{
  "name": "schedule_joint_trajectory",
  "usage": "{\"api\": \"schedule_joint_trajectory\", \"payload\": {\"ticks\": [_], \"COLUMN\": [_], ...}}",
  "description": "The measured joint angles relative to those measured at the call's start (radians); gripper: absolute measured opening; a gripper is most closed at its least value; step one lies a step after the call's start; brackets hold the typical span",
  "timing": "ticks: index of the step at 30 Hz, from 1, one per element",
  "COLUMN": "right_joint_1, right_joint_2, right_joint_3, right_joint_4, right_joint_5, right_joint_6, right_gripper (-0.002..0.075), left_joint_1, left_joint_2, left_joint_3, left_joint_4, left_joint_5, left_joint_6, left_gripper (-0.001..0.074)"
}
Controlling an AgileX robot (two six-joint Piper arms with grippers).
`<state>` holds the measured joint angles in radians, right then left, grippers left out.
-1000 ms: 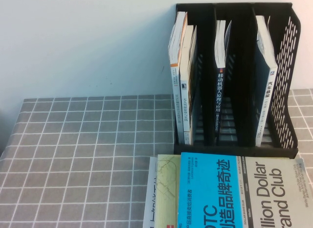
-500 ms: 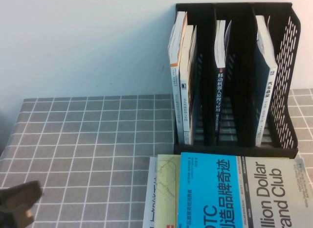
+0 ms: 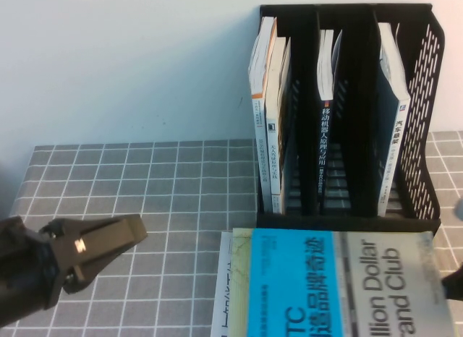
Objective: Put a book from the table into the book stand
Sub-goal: Push book with right arm
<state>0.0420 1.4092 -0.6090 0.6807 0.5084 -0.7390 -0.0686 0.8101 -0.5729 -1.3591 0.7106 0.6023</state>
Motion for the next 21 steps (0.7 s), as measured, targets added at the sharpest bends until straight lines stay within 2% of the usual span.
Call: {"api": "schedule_joint_trajectory", "payload": {"ticks": [6, 16, 19, 21], "right_joint_1": [0.142, 0.155, 0.155, 0.157], "right_joint_2": [0.011, 0.012, 0.012, 0.012], "right_joint_3": [-0.009, -0.02, -0.02, -0.02], "right_joint_4": [0.066, 0.144, 0.207, 0.252], "right_joint_5": [-0.046, -0.027, -0.022, -0.015], "right_joint_6": [-0.012, 0.009, -0.024, -0.057], "right_gripper": [-0.0003, -0.0003, -0.0003, -0.0003], "left_joint_1": [0.0, 0.0, 0.0, 0.0], "left_joint_2": [0.032, 0.046, 0.078, 0.116], "left_joint_3": [0.0, -0.002, -0.008, -0.015], "left_joint_4": [-0.077, -0.046, -0.001, 0.047], "left_joint_5": [0.0, 0.026, 0.027, 0.029], "left_joint_6": [0.028, 0.03, 0.03, 0.022], "left_gripper": [-0.0003, 0.0, 0.0057, 0.0152]}}
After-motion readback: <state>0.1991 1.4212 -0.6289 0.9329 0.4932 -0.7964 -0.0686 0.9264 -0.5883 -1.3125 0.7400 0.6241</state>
